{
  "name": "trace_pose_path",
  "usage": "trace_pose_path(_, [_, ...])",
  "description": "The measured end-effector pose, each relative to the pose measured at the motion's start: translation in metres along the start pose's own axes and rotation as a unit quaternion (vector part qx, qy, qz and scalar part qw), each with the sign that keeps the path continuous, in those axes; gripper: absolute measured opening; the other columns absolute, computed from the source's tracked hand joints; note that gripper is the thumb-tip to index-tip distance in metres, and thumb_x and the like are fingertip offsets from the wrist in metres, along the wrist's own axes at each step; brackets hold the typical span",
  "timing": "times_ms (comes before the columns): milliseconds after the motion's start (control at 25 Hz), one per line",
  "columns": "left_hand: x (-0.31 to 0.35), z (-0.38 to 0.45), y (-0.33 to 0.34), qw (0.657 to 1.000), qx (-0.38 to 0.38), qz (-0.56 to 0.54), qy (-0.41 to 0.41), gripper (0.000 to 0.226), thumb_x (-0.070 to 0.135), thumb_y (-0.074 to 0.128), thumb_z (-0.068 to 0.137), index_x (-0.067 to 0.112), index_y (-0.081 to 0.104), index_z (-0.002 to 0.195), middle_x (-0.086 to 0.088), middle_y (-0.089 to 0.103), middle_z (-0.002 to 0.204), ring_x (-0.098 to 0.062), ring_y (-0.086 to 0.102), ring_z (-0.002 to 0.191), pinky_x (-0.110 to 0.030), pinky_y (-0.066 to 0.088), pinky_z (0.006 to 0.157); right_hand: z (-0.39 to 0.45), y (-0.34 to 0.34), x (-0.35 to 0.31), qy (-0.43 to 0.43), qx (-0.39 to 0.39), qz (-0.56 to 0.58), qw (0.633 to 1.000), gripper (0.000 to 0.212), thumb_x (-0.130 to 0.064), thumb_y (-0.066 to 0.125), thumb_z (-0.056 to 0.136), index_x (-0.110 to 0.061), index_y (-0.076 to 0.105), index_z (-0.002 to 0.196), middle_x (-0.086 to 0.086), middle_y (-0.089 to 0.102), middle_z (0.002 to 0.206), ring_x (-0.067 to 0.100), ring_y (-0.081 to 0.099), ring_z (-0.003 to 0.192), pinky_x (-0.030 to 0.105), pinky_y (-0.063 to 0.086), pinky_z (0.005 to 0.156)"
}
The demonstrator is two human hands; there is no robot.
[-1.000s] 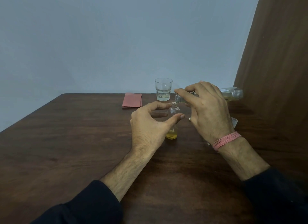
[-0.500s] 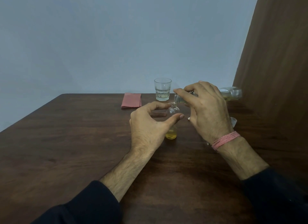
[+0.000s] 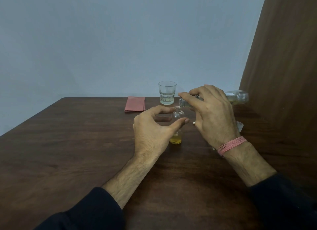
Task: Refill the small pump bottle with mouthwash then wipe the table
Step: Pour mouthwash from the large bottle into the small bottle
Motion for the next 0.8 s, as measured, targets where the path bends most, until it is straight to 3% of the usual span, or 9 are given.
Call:
trace_pose_path(160, [0.0000, -0.0007, 0.0000, 1.000, 0.002, 0.008, 0.006, 0.050, 0.065, 0.103, 0.068, 0.037, 0.089, 0.108, 0.025, 0.083, 0.094, 0.014, 0.078, 0.096, -0.025, 0.069, 0.091, -0.0009, 0.0006, 0.0003, -0.001, -0.002, -0.004, 1.000, 0.069, 0.011, 0.085, 0.077, -0.016, 0.072, 0.140, 0.010, 0.071, 0.119, 0.035, 0.066, 0.114, 0.052, 0.047, 0.115])
trace_pose_path(400, [-0.0003, -0.0008, 0.0003, 1.000, 0.001, 0.000, 0.003, 0.049, 0.064, 0.104, 0.069, 0.037, 0.089, 0.107, 0.022, 0.085, 0.095, 0.010, 0.080, 0.095, -0.036, 0.071, 0.092, -0.0007, 0.0004, 0.0004, 0.001, 0.000, -0.007, 1.000, 0.068, 0.011, 0.085, 0.078, -0.016, 0.072, 0.139, 0.010, 0.071, 0.118, 0.035, 0.066, 0.114, 0.052, 0.048, 0.112])
trace_pose_path(640, [-0.0003, -0.0007, 0.0010, 1.000, -0.003, 0.000, 0.004, 0.050, 0.066, 0.103, 0.068, 0.039, 0.089, 0.108, 0.023, 0.084, 0.095, 0.012, 0.080, 0.095, -0.028, 0.071, 0.087, -0.0012, 0.0008, 0.0007, -0.001, 0.006, -0.005, 1.000, 0.069, 0.011, 0.086, 0.076, -0.016, 0.072, 0.138, 0.008, 0.071, 0.117, 0.034, 0.065, 0.113, 0.050, 0.048, 0.112])
trace_pose_path(800, [-0.0012, -0.0004, 0.0010, 1.000, -0.005, -0.005, -0.001, 0.050, 0.064, 0.104, 0.068, 0.037, 0.089, 0.108, 0.021, 0.085, 0.096, 0.008, 0.081, 0.093, -0.035, 0.072, 0.087, -0.0018, 0.0009, 0.0013, -0.001, 0.005, -0.003, 1.000, 0.070, 0.011, 0.085, 0.075, -0.017, 0.072, 0.138, 0.008, 0.070, 0.118, 0.034, 0.065, 0.113, 0.050, 0.047, 0.111])
Point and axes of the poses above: each hand's wrist, its own z-axis towards the middle knuckle, its own y-axis out of the palm, x = y × z, the point moved 1 cm from there along z, towards the middle knuckle
